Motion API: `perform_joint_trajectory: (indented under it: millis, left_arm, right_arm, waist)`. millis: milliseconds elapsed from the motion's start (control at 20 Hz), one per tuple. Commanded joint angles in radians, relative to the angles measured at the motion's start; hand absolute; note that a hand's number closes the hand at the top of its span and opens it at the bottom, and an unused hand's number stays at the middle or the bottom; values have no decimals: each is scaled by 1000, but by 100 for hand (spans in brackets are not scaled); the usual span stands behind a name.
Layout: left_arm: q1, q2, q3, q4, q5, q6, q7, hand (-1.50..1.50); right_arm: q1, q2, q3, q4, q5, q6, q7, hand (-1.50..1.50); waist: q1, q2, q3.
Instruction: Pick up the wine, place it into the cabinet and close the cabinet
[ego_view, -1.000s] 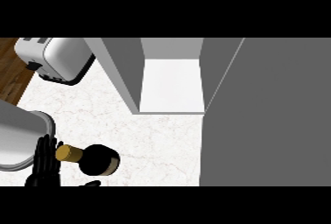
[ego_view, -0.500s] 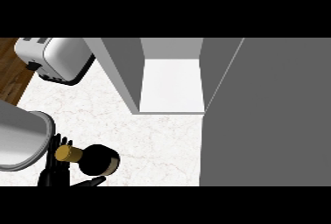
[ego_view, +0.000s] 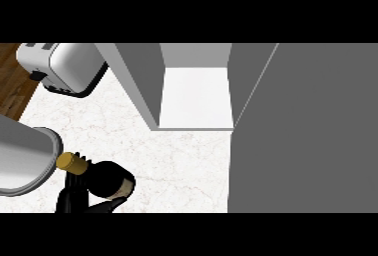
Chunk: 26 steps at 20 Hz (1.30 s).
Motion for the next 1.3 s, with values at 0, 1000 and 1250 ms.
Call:
perform_joint_trajectory:
  millis: [0, 1000, 1250]
  left_arm:
    - [-89, 17, 41, 112, 23, -13, -44, -150]
    - [-192, 1, 37, 374, 94, -149, -214, 150]
    - [-137, 41, 18, 368, 93, -230, -230, 150]
  right_arm:
    - [18, 18, 8, 2, 35, 4, -42, -150]
    - [-52, -19, -38, -63, -35, -31, 76, -150]
    - [-61, -24, -43, -23, -46, -17, 71, -150]
  waist:
    - [-1, 0, 0]
    - [-2, 0, 0]
    - [1, 0, 0]
